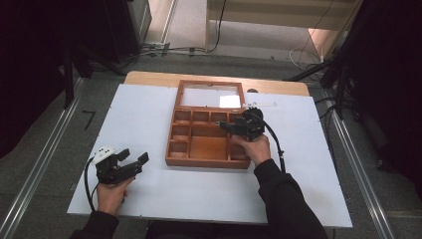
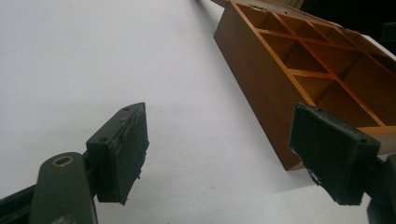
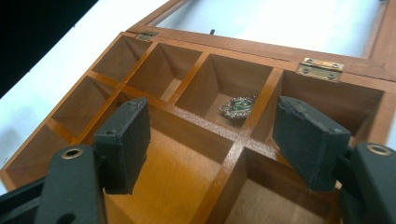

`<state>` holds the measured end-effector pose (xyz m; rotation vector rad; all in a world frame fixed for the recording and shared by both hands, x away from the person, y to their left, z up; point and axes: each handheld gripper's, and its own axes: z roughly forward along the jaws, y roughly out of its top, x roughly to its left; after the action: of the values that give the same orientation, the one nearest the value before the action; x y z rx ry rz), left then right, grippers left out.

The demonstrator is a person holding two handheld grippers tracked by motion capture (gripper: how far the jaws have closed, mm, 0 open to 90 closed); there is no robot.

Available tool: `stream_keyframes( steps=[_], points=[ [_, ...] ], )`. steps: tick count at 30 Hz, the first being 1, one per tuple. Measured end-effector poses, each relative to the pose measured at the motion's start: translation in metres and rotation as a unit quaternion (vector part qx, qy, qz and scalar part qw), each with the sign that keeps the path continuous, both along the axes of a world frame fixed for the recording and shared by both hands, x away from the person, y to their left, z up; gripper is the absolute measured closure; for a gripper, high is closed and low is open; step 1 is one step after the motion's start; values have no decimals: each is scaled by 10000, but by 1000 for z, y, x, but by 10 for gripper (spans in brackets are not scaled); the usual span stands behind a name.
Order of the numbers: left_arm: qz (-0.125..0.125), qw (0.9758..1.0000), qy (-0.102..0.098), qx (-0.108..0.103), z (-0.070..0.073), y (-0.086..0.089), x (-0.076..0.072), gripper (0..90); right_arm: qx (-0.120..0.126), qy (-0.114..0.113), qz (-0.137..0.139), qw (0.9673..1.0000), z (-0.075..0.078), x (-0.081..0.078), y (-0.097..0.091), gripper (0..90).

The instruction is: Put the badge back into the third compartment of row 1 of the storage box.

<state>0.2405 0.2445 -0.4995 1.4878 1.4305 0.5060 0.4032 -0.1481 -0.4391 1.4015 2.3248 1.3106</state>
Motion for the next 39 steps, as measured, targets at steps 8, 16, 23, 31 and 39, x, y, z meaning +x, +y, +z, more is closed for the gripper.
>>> stream_keyframes(
  steps=[8,16,23,31,39],
  points=[
    [-2,10000,0,6,0,-1,0,201,88,-61,62,9999,4,-15,-18,225],
    [0,10000,-2,4,0,-1,0,201,163,-137,41,9998,4,-32,-43,215],
    [-10,10000,11,6,0,-2,1,201,170,-148,-29,9997,0,-45,-63,215],
    [-2,10000,23,12,0,-3,1,201,231,-182,-98,9995,-3,-56,-81,215],
    [-3,10000,18,6,0,-3,0,201,267,-226,-170,9992,-4,-69,-95,215]
  ],
)
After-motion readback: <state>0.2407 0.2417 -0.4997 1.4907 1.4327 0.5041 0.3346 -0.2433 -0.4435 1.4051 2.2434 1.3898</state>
